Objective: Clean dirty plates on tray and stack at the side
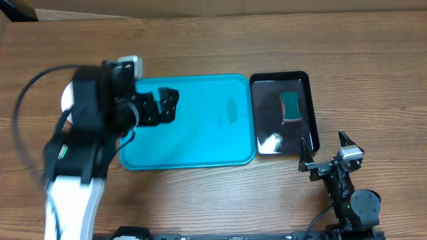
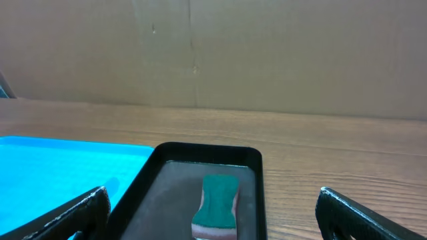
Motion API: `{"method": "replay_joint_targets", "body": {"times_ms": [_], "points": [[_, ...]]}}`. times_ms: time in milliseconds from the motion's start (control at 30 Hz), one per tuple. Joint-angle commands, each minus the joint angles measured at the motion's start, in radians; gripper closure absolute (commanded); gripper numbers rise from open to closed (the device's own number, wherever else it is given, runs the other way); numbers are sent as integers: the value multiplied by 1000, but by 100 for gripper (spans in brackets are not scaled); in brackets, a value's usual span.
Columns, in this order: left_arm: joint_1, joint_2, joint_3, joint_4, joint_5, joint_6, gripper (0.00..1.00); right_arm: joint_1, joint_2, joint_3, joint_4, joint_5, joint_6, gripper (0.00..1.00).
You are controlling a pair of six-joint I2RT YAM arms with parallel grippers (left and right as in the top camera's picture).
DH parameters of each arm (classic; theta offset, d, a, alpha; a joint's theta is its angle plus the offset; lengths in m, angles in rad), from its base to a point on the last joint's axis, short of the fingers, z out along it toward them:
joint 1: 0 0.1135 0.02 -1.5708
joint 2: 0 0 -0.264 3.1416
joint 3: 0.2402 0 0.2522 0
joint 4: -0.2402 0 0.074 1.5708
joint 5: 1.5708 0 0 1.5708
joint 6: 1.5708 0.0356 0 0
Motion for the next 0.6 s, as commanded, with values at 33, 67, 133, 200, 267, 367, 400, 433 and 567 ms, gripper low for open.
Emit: {"method": "replay_joint_targets", "body": {"times_ms": [33,67,133,200,267,367,400,433,567], "points": [[-2,-175,-23,-1,-20,14,0,-6,-10,-10,6,6,-3,0],[-2,-262,-60,-1,-21,15,0,-6,-10,-10,6,6,-3,0],[-2,-344,-108,-1,-34,15,0,-6,-10,-10,6,6,-3,0],[-2,-438,-175,0,-60,14,0,-6,-10,-10,6,6,-3,0],[-2,-529,-247,12,-74,14,0,-6,-10,-10,6,6,-3,0],[-2,-665,-360,66,-84,14,0,-6,-10,-10,6,6,-3,0],[-2,-710,-400,97,-90,14,0,-6,-10,-10,6,6,-3,0],[-2,-749,-435,127,-94,14,0,-6,-10,-10,6,6,-3,0],[4,-914,-576,291,-113,14,0,-6,-10,-10,6,6,-3,0]]}}
